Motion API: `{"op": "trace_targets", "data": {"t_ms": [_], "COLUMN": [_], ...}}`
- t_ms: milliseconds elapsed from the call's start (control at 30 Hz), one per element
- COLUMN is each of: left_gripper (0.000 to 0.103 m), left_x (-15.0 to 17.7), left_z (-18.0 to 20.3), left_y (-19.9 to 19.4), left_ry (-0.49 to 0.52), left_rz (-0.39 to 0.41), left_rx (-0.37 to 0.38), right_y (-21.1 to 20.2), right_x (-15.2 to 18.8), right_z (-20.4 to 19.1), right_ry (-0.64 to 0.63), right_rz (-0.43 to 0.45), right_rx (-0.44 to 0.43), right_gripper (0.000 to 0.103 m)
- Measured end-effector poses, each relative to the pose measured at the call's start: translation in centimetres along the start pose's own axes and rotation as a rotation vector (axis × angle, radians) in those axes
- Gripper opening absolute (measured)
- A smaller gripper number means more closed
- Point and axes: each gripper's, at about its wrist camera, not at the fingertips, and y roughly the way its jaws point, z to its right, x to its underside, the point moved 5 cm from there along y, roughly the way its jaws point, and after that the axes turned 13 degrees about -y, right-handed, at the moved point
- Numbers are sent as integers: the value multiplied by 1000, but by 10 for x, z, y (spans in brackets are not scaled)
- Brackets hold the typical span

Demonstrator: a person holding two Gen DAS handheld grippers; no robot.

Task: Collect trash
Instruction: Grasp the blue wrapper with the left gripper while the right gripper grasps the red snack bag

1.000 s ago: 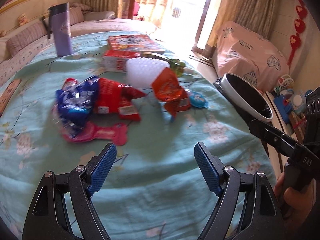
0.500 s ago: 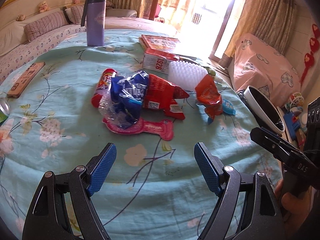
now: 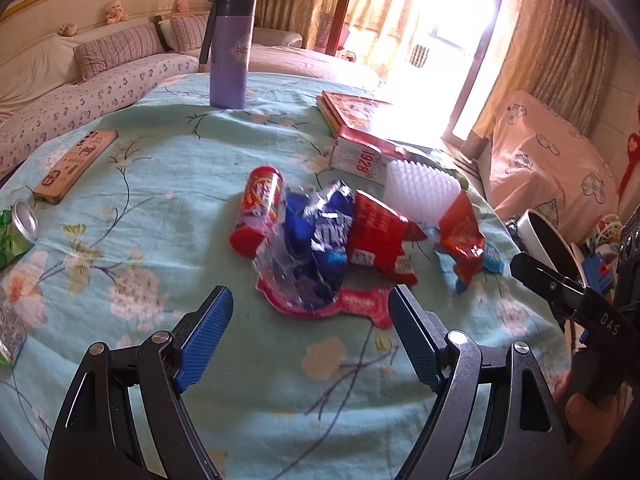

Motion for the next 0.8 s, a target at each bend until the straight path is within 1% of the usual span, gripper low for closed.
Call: {"op": "trace_targets", "data": {"t_ms": [100,167,200,233,267,300,333,367,400,433,467,500,633,800], "left_gripper": [82,82,82,79,67,57,47,42,39,36,30,28,26,25], "left_x": [-9,-13,-14,-16,-16,-15,-14,-14,-13,-12,-10,-9,-7,-4], "left_z": [-2,-4,-4,-5,-4,-4,-3,-2,-1,0,1,1,1,14], "left_y": [8,16,19,23,27,30,34,35,33,31,29,26,11,-14], "left_ry": [-6,-8,-8,-8,-5,0,6,9,14,25,32,36,21,28], "left_rz": [10,3,-1,-5,-10,-23,-43,-44,-38,-35,-30,-25,-5,28], "left_rx": [2,-3,-3,-6,-3,6,18,22,28,34,36,37,51,101], "right_y": [9,17,21,26,32,38,44,49,53,55,56,54,42,18], "right_x": [-6,-8,-10,-10,-11,-10,-10,-9,-9,-7,-6,-5,-2,1], "right_z": [5,9,11,13,15,16,17,18,18,17,16,15,10,8], "right_ry": [38,65,76,86,93,102,113,122,125,124,121,112,78,55], "right_rz": [-1,-12,-18,-28,-42,-55,-68,-79,-88,-91,-90,-84,-63,-25], "right_rx": [12,16,15,16,18,15,8,1,-1,-6,-12,-11,-23,-34], "right_gripper": [90,81,79,74,69,66,56,44,37,22,11,8,7,6]}}
